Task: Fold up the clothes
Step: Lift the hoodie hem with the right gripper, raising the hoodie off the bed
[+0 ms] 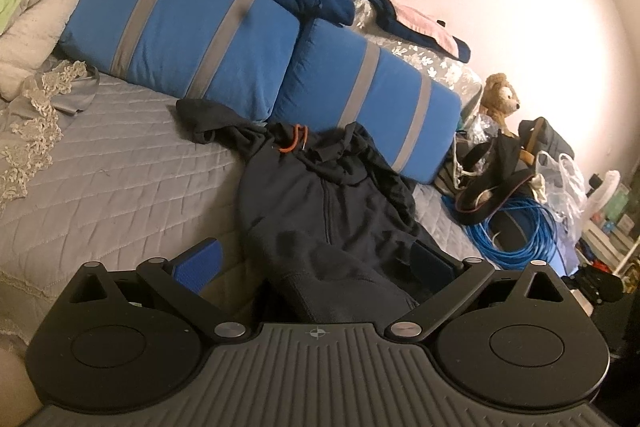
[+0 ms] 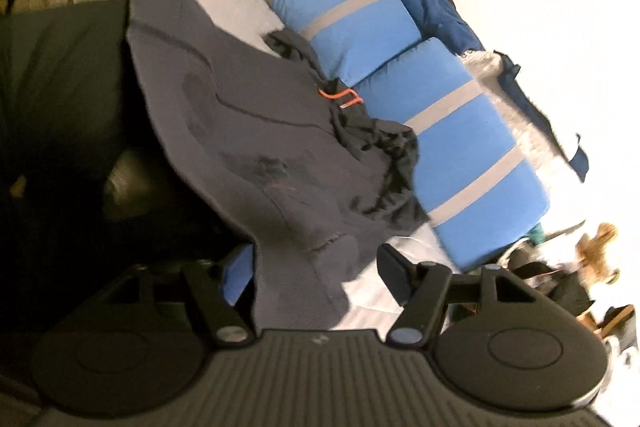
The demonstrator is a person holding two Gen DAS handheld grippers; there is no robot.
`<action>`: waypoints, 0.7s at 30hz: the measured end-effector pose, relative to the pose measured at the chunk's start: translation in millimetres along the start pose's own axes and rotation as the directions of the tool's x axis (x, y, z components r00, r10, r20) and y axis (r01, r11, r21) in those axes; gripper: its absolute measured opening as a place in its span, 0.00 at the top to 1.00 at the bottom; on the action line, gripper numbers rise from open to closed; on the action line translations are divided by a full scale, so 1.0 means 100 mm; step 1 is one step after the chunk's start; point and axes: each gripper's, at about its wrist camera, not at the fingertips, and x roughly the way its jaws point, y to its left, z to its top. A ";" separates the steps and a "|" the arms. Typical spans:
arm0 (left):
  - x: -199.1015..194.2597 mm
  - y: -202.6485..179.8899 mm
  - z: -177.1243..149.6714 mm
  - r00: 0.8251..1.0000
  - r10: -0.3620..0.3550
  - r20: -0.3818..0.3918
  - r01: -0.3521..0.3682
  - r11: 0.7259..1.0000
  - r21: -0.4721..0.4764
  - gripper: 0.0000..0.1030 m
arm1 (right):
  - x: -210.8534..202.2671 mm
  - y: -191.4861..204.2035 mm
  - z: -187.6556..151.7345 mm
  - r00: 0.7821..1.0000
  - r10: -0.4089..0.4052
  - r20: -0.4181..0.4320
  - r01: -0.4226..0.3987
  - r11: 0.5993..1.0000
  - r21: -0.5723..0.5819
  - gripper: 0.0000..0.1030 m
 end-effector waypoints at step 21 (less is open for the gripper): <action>-0.02 -0.03 0.02 1.000 0.020 -0.002 -0.020 0.999 0.042 0.01 | 0.02 -0.37 0.17 0.982 0.185 0.029 -0.187 0.964 0.187 0.97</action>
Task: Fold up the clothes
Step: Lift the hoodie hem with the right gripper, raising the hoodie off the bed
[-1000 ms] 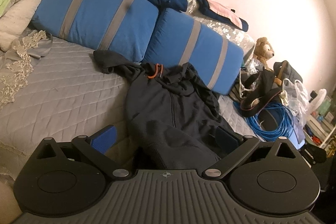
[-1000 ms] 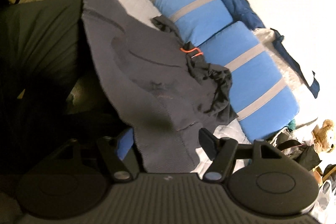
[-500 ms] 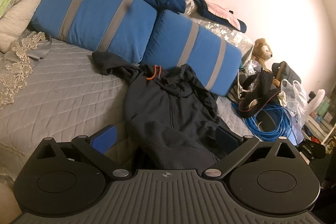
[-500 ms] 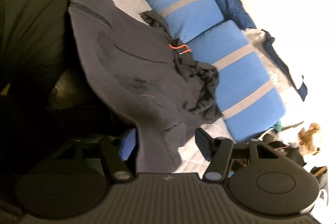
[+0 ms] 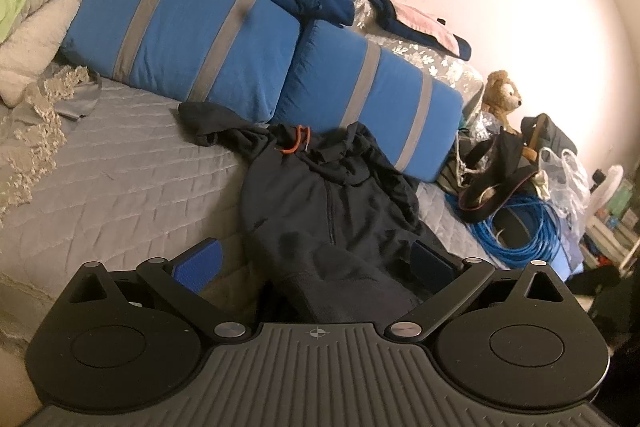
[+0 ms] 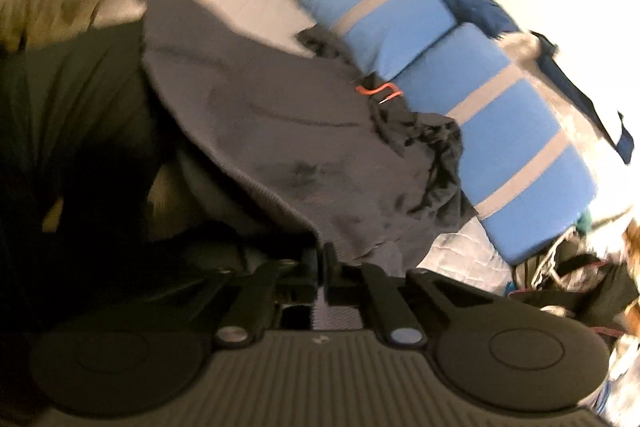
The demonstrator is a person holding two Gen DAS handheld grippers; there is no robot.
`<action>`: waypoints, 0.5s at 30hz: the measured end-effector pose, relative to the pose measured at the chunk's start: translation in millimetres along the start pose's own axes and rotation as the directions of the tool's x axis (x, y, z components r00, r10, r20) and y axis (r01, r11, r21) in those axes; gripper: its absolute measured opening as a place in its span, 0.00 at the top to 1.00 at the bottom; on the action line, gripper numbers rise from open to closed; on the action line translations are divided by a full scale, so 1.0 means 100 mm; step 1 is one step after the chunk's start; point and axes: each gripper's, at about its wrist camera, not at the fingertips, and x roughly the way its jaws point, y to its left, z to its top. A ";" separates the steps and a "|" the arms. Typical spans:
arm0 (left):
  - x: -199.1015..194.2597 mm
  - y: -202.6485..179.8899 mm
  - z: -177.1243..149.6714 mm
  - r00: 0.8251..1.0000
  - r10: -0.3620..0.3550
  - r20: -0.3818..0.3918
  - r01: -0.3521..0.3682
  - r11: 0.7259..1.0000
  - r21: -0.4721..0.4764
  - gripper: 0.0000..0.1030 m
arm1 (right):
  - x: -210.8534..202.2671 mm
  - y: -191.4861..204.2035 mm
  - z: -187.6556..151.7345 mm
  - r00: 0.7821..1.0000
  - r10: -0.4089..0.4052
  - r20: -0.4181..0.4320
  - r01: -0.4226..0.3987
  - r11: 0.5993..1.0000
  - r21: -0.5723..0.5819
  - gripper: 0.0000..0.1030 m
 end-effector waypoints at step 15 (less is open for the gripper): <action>0.12 -0.16 -0.33 0.994 0.065 -0.091 -0.039 0.964 0.263 0.01 | -0.23 -0.69 0.24 0.996 -0.056 0.070 0.031 0.947 0.318 0.99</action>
